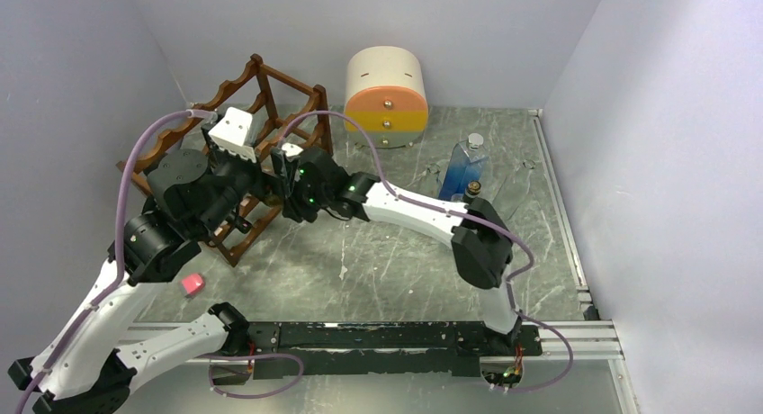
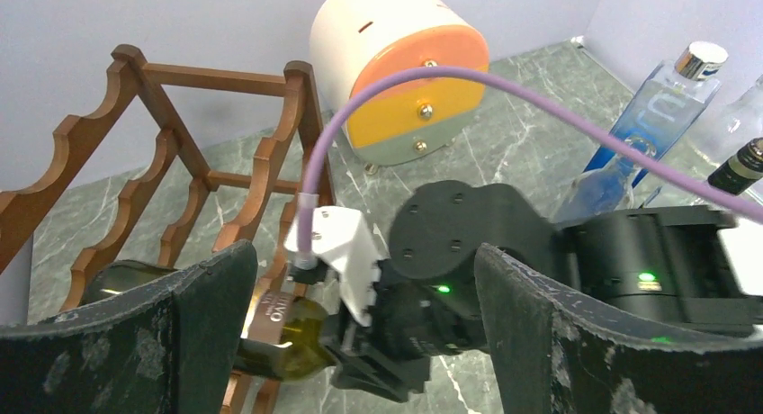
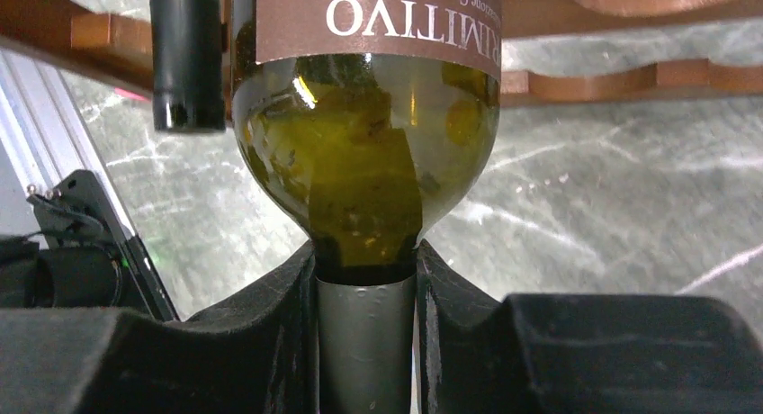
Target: Put the wine bottle on the wine rack
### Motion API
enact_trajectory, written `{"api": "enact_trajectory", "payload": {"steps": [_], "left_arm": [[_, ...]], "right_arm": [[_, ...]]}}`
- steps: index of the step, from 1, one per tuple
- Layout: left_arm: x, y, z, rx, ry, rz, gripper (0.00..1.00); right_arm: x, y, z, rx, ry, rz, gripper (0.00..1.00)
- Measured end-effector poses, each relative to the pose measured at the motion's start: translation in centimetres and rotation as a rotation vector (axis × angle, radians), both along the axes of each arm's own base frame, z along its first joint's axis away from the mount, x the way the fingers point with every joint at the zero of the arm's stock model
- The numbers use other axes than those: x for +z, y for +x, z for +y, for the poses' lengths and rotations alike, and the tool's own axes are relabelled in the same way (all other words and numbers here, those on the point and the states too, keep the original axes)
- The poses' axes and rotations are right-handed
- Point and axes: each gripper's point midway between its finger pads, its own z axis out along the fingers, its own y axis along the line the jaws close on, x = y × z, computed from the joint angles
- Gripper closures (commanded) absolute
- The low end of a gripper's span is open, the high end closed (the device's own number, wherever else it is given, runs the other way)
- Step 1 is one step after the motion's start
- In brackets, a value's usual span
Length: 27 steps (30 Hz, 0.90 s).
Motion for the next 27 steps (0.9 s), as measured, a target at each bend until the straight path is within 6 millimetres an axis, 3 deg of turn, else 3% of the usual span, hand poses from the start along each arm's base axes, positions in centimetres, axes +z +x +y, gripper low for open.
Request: {"api": "enact_trajectory", "payload": {"steps": [5, 12, 20, 27], "left_arm": [[1.0, -0.6, 0.5, 0.0, -0.022, -0.019, 0.06], [2.2, -1.1, 0.9, 0.001, -0.047, -0.032, 0.06], [1.9, -1.1, 0.5, -0.01, -0.058, -0.015, 0.06], [1.1, -1.1, 0.2, -0.015, -0.065, 0.009, 0.06]], "right_arm": [[-0.8, 1.4, 2.8, 0.024, -0.008, 0.003, 1.0], [-1.2, 3.0, 4.9, 0.033, -0.016, 0.004, 1.0], [-1.4, 4.4, 6.9, 0.04, -0.009, -0.004, 0.91], [-1.8, 5.1, 7.4, 0.044, -0.017, -0.015, 0.83]]}}
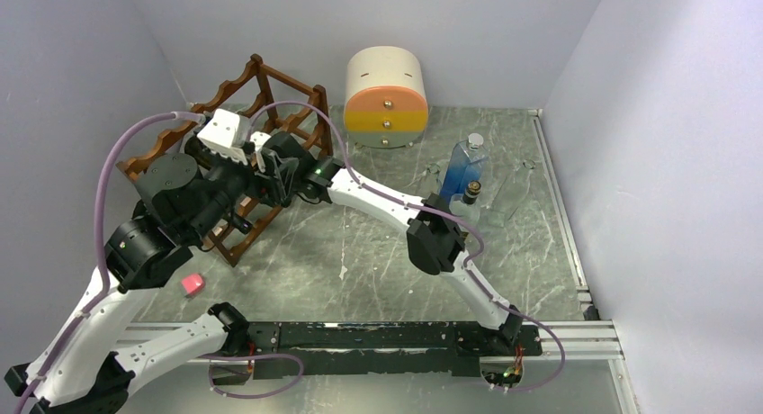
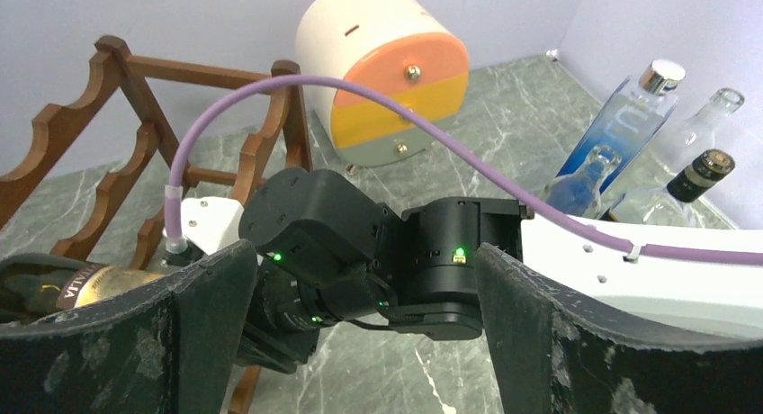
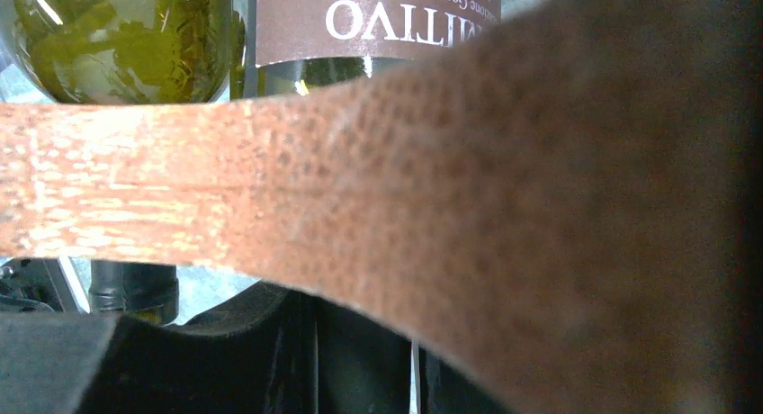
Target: Put the wine bottle on the wine rack
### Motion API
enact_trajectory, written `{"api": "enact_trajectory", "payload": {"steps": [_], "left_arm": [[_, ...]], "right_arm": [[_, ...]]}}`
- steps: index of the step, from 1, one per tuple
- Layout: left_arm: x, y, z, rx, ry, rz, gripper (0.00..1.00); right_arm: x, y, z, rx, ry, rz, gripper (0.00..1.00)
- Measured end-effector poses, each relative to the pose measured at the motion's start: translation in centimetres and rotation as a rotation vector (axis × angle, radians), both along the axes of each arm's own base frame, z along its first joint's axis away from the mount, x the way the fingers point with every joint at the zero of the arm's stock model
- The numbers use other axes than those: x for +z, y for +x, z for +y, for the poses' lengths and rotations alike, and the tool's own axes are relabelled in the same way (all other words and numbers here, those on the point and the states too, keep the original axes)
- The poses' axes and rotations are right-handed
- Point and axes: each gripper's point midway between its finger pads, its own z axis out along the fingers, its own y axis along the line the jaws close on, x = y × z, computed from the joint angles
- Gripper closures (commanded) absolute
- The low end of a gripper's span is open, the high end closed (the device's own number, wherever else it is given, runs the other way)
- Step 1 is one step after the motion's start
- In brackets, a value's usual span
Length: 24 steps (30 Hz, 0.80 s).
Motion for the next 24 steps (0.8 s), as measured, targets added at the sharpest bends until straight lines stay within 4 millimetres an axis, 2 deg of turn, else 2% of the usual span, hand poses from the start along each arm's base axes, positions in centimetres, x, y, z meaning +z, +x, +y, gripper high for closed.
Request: {"api": "enact_trajectory", "payload": {"steps": [8, 20, 24], "left_arm": [[-2.2, 0.2, -0.4, 0.002, 0.01, 0.052, 0.06], [-3.0, -0.1, -0.1, 0.006, 0.008, 0.068, 0.06], [-3.1, 0.1, 0.2, 0.023, 0.012, 0.069, 0.06]], "right_arm": [[-0.2, 0.4, 0.2, 0.009, -0.007, -0.027, 0.82], [-0.4, 1.1, 0.4, -0.007, 0.004, -0.064, 0.57], [-0.2, 1.4, 0.6, -0.021, 0.013, -0.08, 0.54]]}}
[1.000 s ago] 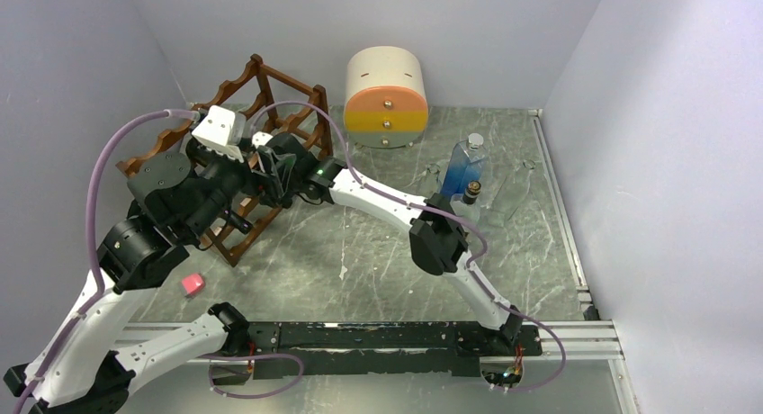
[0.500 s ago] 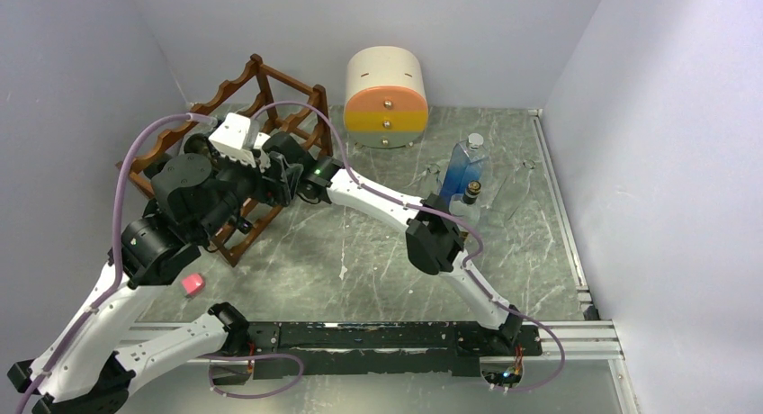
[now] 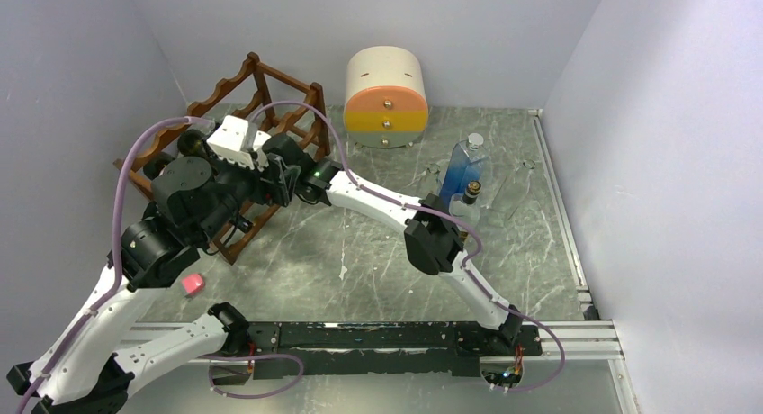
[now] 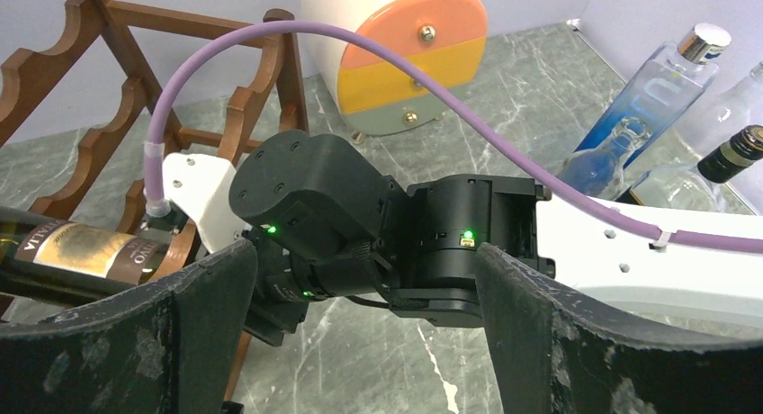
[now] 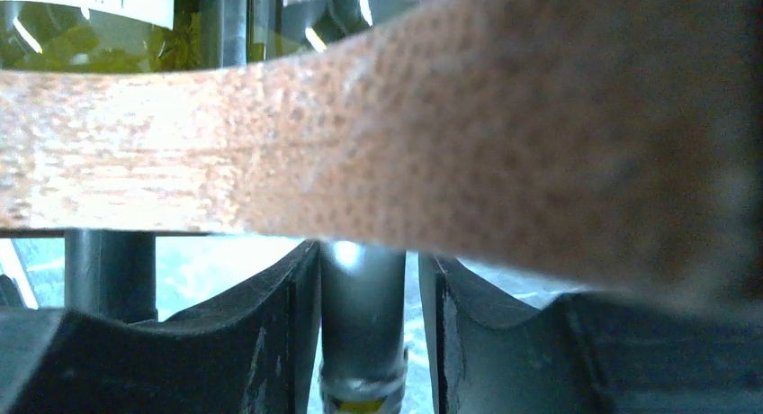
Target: Put the wine bottle on the wine rack
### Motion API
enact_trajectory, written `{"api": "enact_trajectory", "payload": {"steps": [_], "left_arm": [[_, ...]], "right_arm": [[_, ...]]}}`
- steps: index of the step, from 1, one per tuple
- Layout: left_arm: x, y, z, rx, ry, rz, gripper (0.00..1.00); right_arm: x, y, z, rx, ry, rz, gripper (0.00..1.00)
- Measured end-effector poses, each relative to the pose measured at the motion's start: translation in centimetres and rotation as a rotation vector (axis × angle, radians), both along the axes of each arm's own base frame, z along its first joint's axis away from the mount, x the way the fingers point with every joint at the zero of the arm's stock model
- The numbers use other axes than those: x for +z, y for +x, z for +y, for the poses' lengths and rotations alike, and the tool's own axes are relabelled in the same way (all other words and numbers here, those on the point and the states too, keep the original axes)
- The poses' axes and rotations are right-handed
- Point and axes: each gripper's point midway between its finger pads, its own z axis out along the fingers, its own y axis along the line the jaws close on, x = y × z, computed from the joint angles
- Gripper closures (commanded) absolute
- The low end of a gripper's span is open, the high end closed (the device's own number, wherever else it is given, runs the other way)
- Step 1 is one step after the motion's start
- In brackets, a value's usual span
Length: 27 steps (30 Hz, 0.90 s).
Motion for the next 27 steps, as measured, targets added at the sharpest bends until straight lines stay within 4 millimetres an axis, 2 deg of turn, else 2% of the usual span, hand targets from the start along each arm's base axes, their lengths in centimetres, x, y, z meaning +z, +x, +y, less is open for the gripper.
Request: {"api": "enact_trajectory", "payload": {"steps": [8, 12, 18, 22, 27], "left_arm": [[0.5, -0.2, 0.9, 0.033, -0.009, -0.019, 0.06], [0.7, -0.2, 1.2, 0.042, -0.012, -0.024, 0.06], [0.9, -0.3, 1.2, 0.042, -0.016, -0.028, 0.06], [1.2, -0.4, 1.3, 0.042, -0.021, -0.035, 0.06], [2.1, -0.8, 1.6, 0.042, -0.038, -0.053, 0.06]], "right_arm": [[0.1, 0.9, 0.5, -0.024, 0.033, -0.031, 0.51], [-0.5, 1.0, 0.6, -0.033, 0.042, -0.034, 0.41], [-0.3, 1.1, 0.5, -0.057, 0.083, -0.029, 0.34], [1.1, 0.8, 0.0, -0.075, 0.125, -0.027, 0.31], [5.5, 0.1, -1.2, -0.091, 0.21, -0.054, 0.3]]}}
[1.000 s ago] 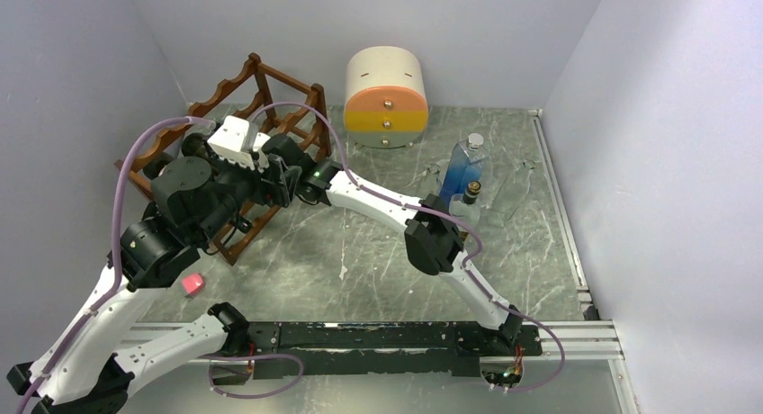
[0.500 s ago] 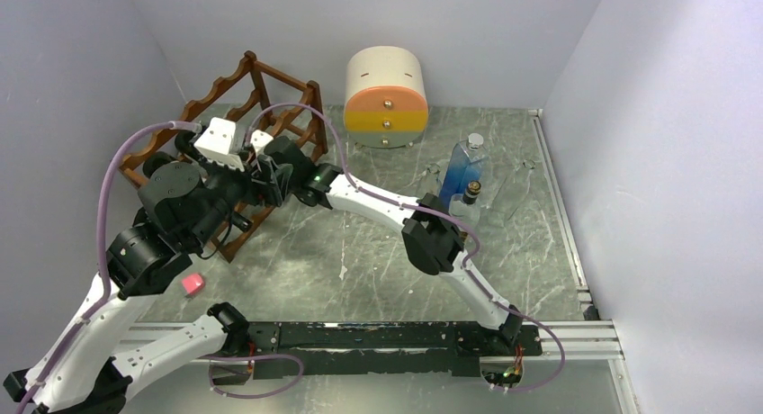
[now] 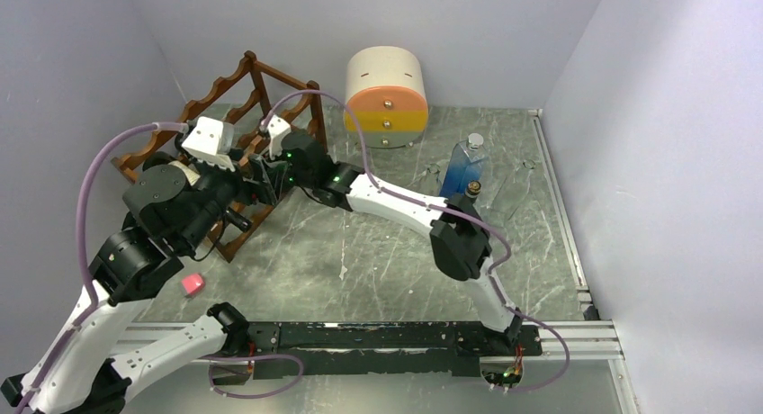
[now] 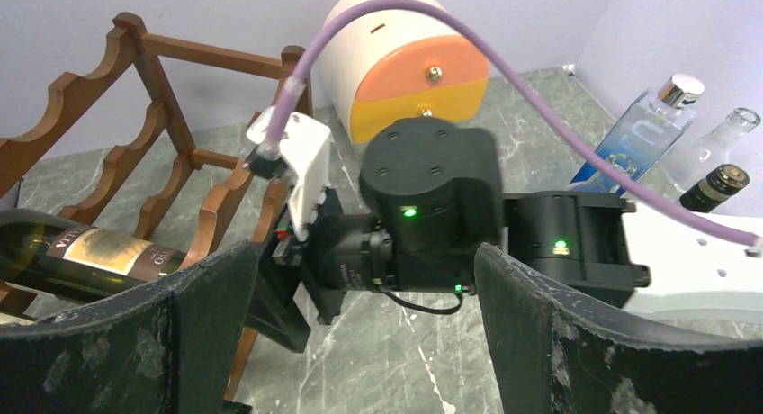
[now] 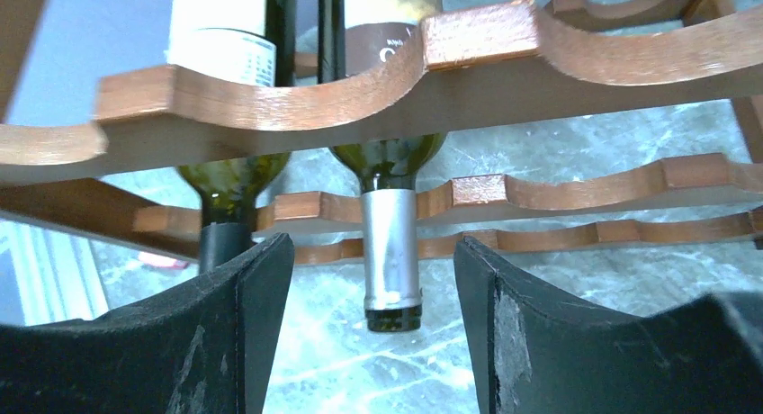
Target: Put the wine bottle on the wine rack
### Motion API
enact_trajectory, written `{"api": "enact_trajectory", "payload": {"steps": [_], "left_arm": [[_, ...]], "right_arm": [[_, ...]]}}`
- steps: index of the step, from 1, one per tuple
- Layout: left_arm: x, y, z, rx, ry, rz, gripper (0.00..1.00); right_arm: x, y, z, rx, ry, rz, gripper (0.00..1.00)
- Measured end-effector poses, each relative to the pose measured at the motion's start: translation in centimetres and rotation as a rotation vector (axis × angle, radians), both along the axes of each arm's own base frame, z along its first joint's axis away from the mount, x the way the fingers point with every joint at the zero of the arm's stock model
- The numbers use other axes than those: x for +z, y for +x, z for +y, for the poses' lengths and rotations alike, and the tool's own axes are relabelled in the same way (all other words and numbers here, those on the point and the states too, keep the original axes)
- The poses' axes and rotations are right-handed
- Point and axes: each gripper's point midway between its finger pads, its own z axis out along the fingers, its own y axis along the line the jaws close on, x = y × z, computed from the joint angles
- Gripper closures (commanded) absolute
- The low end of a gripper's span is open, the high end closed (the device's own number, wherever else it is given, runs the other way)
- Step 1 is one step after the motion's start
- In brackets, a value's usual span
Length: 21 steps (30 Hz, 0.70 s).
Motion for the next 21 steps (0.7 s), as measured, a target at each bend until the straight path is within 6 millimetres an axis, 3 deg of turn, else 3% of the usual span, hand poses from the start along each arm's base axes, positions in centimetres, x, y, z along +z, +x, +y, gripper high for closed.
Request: {"api": "enact_trajectory", "payload": {"steps": [4, 8, 11, 15, 21], "left_arm": [[0.9, -0.4, 0.3, -0.001, -0.018, -0.02, 0.06], [1.3, -0.8, 0.5, -0.008, -0.028, -0.031, 0.06], [1.3, -0.9, 0.5, -0.013, -0.03, -0.034, 0.06], [1.4, -1.0, 0.4, -0.02, -0.031, -0.034, 0.06], [1.4, -1.0, 0.3, -0.029, -0.032, -0.034, 0.06]], "right_arm": [[2.8, -0.9, -1.4, -0.014, 0.06, -0.008, 0.31], [3.0, -2.2, -3.4, -0.029, 0.067, 0.017, 0.36], [2.1, -2.5, -4.3, -0.049, 0.056, 0.042, 0.52], [-0.5, -3.0, -4.9, -0.066, 0.016, 0.096, 0.75], [-2.4, -3.2, -5.1, -0.077, -0.02, 0.133, 0.8]]}}
